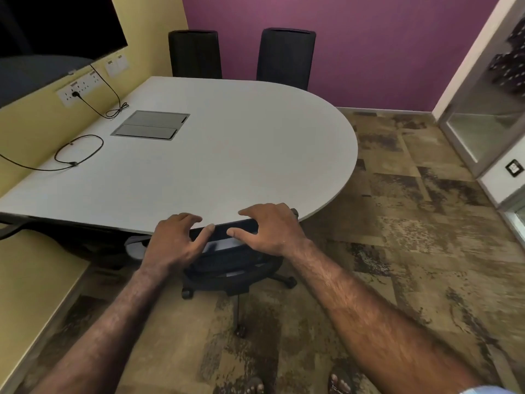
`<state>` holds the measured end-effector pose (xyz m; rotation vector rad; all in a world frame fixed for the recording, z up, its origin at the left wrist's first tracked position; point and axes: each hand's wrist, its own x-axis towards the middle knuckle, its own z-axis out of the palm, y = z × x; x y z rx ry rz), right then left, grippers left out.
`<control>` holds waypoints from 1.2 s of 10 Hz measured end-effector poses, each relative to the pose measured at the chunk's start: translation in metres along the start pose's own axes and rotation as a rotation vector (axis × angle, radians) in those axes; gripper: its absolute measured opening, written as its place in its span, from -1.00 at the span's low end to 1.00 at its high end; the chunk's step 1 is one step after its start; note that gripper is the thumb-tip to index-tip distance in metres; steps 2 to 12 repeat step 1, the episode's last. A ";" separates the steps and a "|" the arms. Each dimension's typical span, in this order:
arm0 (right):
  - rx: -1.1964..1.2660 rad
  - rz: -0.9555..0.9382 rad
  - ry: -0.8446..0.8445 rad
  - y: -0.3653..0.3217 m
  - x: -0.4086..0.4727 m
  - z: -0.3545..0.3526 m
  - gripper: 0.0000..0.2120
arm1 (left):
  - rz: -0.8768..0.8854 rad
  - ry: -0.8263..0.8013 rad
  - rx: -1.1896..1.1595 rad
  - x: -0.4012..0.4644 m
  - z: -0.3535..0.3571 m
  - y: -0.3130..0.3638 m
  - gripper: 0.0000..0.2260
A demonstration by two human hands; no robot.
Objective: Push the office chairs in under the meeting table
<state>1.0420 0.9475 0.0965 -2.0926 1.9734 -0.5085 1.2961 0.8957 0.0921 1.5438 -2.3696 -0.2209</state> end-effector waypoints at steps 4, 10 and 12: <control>0.010 -0.006 0.034 0.020 -0.002 -0.007 -0.22 | -0.017 0.043 -0.035 0.009 0.005 0.034 -0.33; 0.010 -0.006 0.034 0.020 -0.002 -0.007 -0.22 | -0.017 0.043 -0.035 0.009 0.005 0.034 -0.33; 0.010 -0.006 0.034 0.020 -0.002 -0.007 -0.22 | -0.017 0.043 -0.035 0.009 0.005 0.034 -0.33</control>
